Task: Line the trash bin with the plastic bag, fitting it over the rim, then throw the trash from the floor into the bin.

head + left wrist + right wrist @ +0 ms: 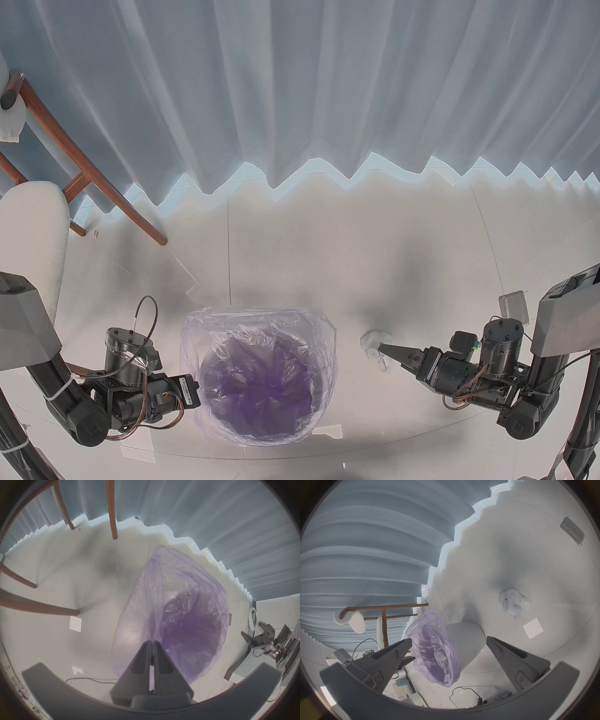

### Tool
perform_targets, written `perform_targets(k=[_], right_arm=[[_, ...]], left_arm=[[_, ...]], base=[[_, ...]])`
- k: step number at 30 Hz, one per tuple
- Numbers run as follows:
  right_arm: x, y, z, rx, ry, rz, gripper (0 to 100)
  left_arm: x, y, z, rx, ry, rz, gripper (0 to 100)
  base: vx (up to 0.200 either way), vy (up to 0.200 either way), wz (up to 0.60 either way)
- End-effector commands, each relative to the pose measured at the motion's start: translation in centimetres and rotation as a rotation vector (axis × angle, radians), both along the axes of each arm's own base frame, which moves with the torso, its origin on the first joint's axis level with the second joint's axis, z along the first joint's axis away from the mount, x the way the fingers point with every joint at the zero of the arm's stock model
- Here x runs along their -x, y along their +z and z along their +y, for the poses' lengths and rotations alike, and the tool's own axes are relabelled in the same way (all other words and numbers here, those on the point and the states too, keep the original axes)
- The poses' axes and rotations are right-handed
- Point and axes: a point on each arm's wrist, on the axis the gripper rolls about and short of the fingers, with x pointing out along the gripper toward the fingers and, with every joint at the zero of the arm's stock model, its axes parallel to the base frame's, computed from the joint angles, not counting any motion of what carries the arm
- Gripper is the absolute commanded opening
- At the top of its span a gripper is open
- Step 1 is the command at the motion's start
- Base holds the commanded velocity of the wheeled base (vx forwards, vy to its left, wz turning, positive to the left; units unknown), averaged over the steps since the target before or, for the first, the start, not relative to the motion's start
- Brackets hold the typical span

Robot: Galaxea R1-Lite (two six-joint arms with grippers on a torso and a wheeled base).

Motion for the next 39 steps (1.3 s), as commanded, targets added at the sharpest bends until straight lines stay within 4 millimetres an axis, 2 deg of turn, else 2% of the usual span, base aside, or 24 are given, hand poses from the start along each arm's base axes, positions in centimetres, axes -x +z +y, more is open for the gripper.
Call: perform_targets(k=[1,5,10,14,15,21,30,39], right_arm=[[-0.1,0.1,0.0,-0.006,0.001,-0.012,100],[-0.1,-0.1,0.0,-0.004,0.001,-0.008,100],[-0.1,0.0,0.1,-0.011,0.000,-0.009,100],[0.1,0.3,0.2,-0.016,0.007,-0.013,100],[0.1,0.3,0.2,-0.016,0.007,-0.013,100],[0.1,0.1,0.2,-0.013,0.007,-0.007,100],[0.0,-0.1,0.3,-0.011,0.007,-0.003,100],[0.0,-0.4,0.3,-0.005,0.008,0.009,100]], left_arm=[[0.9,-0.1,0.6,-0.009,0.007,0.017,0],[1.3,-0.5,1.3,-0.025,0.033,0.042,0],[0.6,-1.3,2.2,-0.050,0.106,0.068,0],[-0.4,-2.7,2.3,-0.086,0.144,0.088,0],[-1.2,-3.7,2.0,-0.098,0.158,0.077,0],[-2.5,-6.4,1.6,-0.089,0.162,0.016,0],[-3.4,-9.6,3.0,-0.110,0.239,0.015,0],[-3.8,-9.9,3.1,-0.094,0.238,-0.044,0]], base=[[0.000,0.000,0.00],[0.000,0.000,0.00],[0.000,0.000,0.00],[0.000,0.000,0.00],[0.000,0.000,0.00],[0.000,0.000,0.00],[0.000,0.000,0.00],[0.000,0.000,0.00]])
